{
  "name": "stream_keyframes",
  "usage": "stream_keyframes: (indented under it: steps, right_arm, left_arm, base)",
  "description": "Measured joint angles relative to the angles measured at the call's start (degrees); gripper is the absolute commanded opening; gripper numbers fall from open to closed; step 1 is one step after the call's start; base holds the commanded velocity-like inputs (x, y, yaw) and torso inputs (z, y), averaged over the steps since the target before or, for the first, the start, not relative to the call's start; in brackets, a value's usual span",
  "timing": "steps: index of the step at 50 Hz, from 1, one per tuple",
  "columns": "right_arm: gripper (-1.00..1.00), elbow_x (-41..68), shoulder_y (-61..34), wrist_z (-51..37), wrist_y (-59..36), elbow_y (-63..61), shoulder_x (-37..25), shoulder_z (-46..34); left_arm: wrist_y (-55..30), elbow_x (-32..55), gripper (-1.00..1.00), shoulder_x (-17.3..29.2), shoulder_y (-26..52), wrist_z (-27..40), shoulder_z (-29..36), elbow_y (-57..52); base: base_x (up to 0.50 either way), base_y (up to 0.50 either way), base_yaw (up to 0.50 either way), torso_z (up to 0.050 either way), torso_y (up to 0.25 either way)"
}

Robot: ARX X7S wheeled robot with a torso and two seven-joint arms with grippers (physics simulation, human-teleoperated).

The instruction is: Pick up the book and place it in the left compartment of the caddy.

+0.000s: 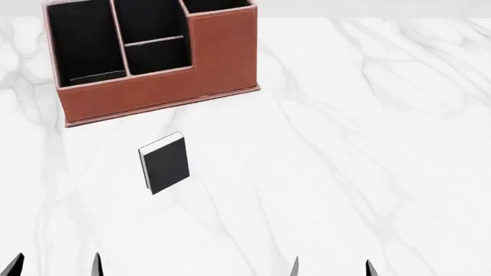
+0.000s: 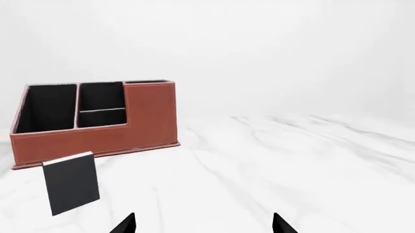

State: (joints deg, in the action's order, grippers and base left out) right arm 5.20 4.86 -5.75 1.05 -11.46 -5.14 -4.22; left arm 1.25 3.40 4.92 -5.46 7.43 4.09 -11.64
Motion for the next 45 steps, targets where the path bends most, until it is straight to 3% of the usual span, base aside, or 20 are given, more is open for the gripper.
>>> stream_keyframes:
  steps: [19, 45]
  right_arm:
    - [1.0, 1.5, 6.7, -2.4, 5.6, -11.6, -1.8, 0.6]
    - [1.0, 0.2, 8.4, -5.1, 13.2, -11.4, -2.6, 0.1]
  left_arm:
    - [7.2, -2.0, 1.0, 1.6, -8.2, 4.4, -0.3, -12.3]
    - [13.1, -3.2, 1.0, 3.2, -11.0, 7.8, 0.1, -14.9]
  base:
    - [0.0, 0.0, 0.0, 0.0, 0.0]
    - [0.0, 0.01, 0.0, 0.0, 0.0]
